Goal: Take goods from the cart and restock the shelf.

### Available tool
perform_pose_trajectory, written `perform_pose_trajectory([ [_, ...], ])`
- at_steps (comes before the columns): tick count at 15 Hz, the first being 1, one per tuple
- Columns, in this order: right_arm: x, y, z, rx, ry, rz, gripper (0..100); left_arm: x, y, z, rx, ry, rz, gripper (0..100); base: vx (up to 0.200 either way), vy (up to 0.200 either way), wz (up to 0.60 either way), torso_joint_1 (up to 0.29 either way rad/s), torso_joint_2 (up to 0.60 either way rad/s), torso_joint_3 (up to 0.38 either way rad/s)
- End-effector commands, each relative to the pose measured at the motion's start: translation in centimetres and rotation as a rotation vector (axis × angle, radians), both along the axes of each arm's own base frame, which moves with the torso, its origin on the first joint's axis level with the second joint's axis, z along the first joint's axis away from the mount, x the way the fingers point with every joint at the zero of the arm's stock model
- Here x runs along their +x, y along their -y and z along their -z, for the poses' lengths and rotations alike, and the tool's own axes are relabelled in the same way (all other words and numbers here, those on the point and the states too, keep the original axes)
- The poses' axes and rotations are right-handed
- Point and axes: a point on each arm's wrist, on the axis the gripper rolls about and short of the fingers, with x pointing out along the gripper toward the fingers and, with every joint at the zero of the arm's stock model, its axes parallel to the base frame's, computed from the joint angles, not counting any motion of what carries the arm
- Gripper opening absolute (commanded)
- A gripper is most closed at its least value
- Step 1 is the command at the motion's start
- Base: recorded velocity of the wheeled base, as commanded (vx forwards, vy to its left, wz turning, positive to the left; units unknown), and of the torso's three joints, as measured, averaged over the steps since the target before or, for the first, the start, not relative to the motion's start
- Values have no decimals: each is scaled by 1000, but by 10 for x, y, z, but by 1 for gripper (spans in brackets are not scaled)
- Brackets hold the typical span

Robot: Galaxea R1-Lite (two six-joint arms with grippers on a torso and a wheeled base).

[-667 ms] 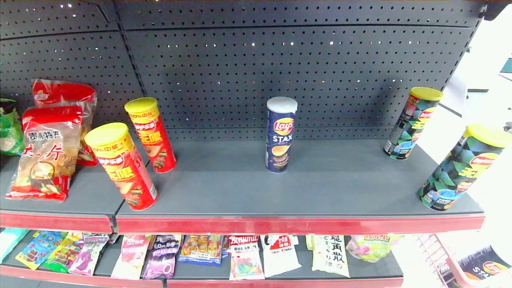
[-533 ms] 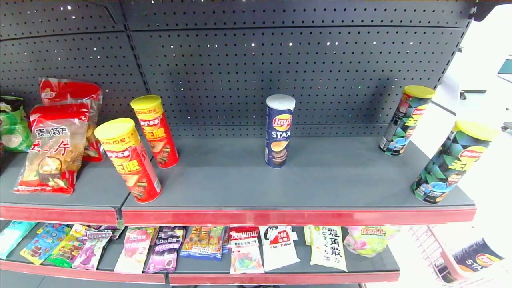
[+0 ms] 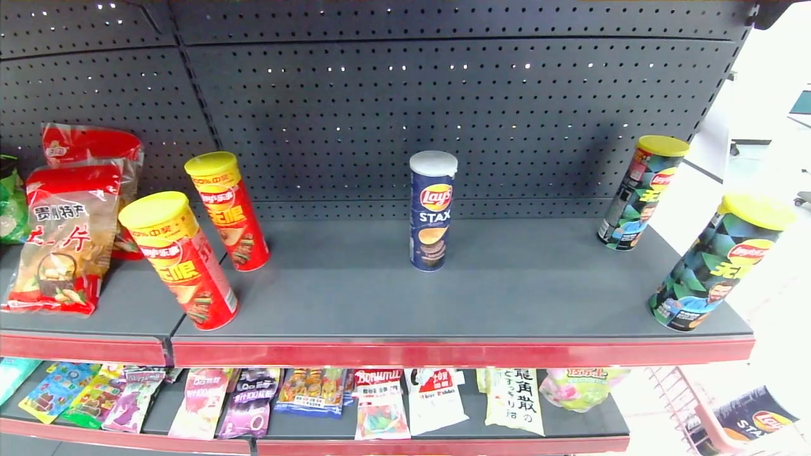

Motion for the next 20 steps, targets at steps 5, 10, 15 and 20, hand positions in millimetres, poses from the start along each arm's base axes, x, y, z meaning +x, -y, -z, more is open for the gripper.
perform_pose_trajectory([
  [5,0,0,0,-1,-2,-2,100,0,0,0,0,-2,-1,100,0,-200,0,5,2,2],
  [10,0,0,0,-1,-2,-2,100,0,0,0,0,-1,-1,100,0,-200,0,4,1,2],
  [15,0,0,0,-1,-2,-2,100,0,0,0,0,-1,-1,100,0,-200,0,2,2,3],
  [20,0,0,0,-1,-2,-2,100,0,0,0,0,-1,-1,100,0,-160,0,0,4,2],
])
